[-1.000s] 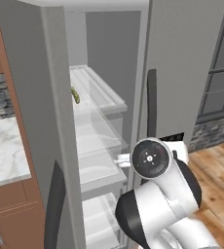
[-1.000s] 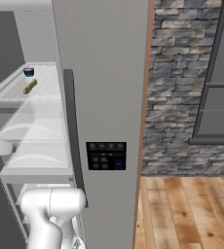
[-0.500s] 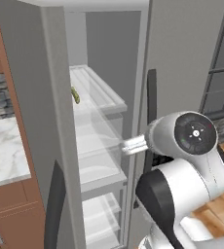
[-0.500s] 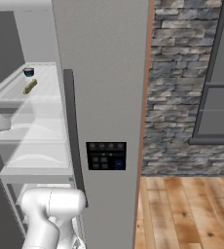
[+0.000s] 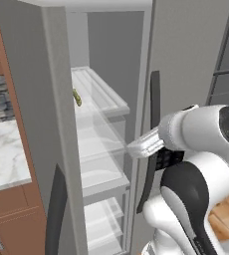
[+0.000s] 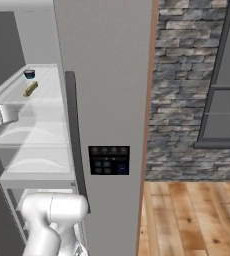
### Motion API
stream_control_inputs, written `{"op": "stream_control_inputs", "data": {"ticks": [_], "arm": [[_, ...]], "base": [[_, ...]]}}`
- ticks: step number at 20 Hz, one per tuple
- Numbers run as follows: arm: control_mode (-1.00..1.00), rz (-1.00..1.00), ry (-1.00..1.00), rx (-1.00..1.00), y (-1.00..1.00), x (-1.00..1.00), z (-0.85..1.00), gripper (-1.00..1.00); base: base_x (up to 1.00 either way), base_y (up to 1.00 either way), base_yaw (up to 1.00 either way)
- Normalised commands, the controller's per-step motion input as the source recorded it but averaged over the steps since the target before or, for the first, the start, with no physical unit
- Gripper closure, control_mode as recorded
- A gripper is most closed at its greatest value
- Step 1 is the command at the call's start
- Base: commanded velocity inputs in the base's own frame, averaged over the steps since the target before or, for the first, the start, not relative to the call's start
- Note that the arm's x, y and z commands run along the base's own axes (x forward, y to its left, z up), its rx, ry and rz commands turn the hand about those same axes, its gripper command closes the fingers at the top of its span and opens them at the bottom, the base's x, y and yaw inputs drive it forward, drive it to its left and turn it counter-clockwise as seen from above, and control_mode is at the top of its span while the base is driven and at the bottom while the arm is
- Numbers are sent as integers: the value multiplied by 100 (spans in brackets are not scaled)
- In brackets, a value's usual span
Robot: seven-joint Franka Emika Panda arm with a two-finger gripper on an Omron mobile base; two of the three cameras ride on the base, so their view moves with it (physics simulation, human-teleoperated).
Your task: Pick the egg and butter from the fridge and place them by the bowl for mixing.
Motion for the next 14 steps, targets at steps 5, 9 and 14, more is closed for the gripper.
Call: {"op": "stream_control_inputs", "data": {"ticks": [5,9,14], "arm": [[-100,0,10,0,43,50,28,-100],[-100,-10,1,0,39,30,35,-100],[-100,-6,0,1,19,38,9,-100]], "base": [[0,0,0],[0,0,0],[0,0,0]]}}
